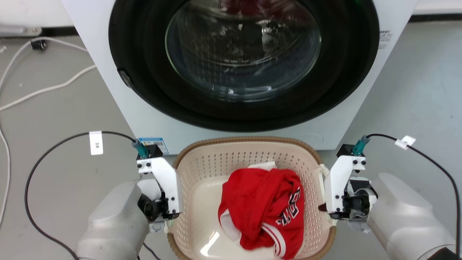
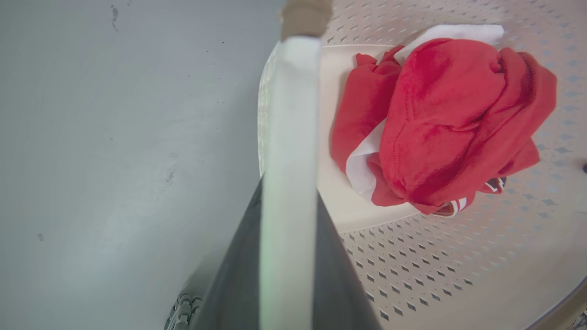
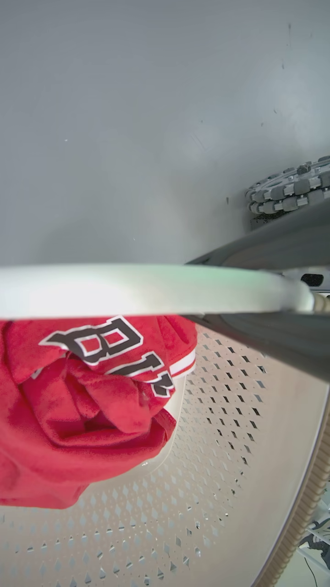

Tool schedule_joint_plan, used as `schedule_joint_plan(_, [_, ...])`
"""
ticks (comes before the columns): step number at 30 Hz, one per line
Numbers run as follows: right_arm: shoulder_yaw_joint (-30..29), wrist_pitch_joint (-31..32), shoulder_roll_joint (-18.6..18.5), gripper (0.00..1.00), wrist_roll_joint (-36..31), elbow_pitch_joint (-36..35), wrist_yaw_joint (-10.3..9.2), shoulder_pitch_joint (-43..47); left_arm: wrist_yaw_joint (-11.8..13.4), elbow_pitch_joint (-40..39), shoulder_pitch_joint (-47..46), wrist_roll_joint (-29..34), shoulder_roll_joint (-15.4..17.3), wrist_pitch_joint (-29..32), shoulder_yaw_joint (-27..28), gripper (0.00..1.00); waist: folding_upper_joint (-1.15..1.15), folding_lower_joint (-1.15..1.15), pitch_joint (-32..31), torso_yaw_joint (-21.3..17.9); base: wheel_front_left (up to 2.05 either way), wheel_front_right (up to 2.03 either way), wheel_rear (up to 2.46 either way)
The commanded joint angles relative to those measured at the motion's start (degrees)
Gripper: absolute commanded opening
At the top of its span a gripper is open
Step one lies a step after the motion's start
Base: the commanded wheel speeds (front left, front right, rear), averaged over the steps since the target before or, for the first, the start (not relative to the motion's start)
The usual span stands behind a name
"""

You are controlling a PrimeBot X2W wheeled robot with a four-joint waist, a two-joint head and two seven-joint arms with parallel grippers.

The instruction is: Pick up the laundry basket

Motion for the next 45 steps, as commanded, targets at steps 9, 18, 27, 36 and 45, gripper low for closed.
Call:
schedule_joint_plan(9, [0.12, 5.52, 3.25, 0.00, 1.55, 2.37, 0.30, 0.41, -0.60, -0.25, 3.98, -3.13, -0.37, 1.90, -1.45, 0.00, 0.00, 0.01, -6.60, -0.46, 0.00, 0.00, 0.00])
schedule_joint_plan(18, [-0.03, 6.02, 3.61, 0.00, 1.37, 3.64, 0.30, 2.83, -0.59, -0.67, 6.94, -4.67, 0.00, 1.33, -2.72, 0.00, 0.00, 0.01, -8.36, -0.56, 0.00, 0.00, 0.00])
schedule_joint_plan(27, [-0.45, 5.91, 3.25, 0.00, 1.01, 4.03, 0.29, 2.95, -0.59, -0.78, 6.71, -5.69, 0.32, 0.46, -3.85, 0.00, 0.00, 0.01, -8.38, -0.37, 0.00, 0.00, 0.00])
schedule_joint_plan(36, [-0.84, 5.32, 3.58, 0.00, 0.73, 4.13, 0.29, 3.88, -0.59, -0.23, 5.67, -6.57, 0.27, 0.15, -5.01, 0.00, 0.00, 0.01, -8.36, -0.23, 0.00, 0.00, 0.00])
schedule_joint_plan(45, [-1.42, 5.78, 3.68, 0.00, 0.69, 4.15, 0.29, 4.24, -0.59, -0.04, 5.62, -7.40, 0.25, -0.26, -5.95, 0.00, 0.00, 0.01, -8.27, -0.11, 0.00, 0.00, 0.00])
